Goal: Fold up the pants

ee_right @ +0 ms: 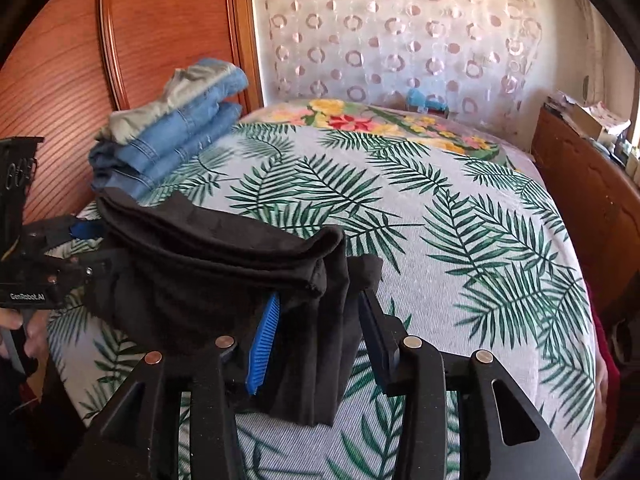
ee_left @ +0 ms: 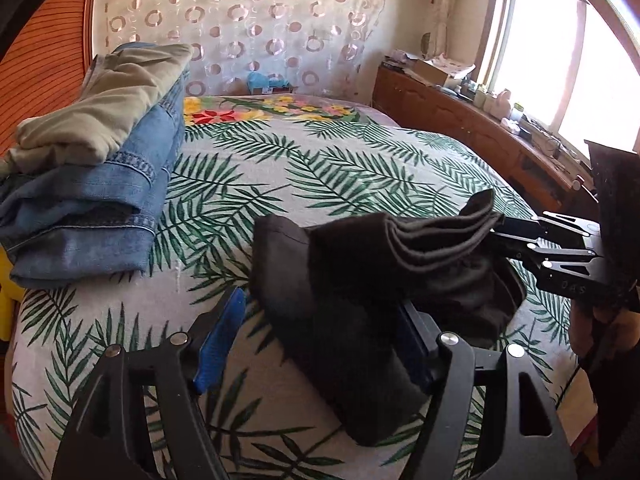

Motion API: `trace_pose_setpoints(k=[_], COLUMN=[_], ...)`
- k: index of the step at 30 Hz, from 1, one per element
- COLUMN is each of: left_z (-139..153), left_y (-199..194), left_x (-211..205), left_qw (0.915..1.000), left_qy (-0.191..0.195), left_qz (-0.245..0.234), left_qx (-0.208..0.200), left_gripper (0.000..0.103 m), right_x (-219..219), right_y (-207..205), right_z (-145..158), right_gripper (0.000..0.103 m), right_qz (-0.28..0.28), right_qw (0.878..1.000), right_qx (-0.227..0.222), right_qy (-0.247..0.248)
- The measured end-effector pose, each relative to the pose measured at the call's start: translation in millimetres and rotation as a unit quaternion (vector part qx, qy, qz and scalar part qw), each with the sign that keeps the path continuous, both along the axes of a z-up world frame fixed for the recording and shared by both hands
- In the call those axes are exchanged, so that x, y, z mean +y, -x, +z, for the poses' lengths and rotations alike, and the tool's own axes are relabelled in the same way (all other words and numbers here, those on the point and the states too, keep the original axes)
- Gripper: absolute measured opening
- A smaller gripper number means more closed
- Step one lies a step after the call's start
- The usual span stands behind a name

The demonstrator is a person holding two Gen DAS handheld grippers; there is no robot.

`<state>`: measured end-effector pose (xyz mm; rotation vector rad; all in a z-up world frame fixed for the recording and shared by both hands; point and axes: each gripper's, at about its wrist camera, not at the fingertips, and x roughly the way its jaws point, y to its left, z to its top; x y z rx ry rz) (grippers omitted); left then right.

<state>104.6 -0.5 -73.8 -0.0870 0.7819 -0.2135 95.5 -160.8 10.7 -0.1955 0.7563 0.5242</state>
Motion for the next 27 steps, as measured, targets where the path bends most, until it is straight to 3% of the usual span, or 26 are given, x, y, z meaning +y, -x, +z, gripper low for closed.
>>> trace_pose_setpoints(k=[9, 12, 26, 27], left_z=[1, 2, -3, -4], left_y=[4, 9, 49, 51], left_x=[10, 9, -1, -1], left_qw=[0.9999, 0.9998, 0.9992, 0.9991], left_qy=[0.014, 0.018, 0.021, 0.024], left_qz=[0.006, 0.000, -0.033, -0.036], left_qx=[-0.004, -0.006, 0.004, 0.004], left_gripper=[0.073, 0.073, 0.072, 0.067], right_x=[14, 8, -12, -16], right_y=[-39, -40, 23, 27], right_z=[2, 0, -7, -8], right_gripper=[0.043, 0.043, 0.043, 0.043], right_qz=[-0.060, -0.062, 0.000, 0.001], right_qw=[0.997, 0.998, 1.000, 1.000], right_qx=[-0.024, -0.010, 0.013, 0.015], right_qy=[0.051, 0.032, -0.019, -0.021])
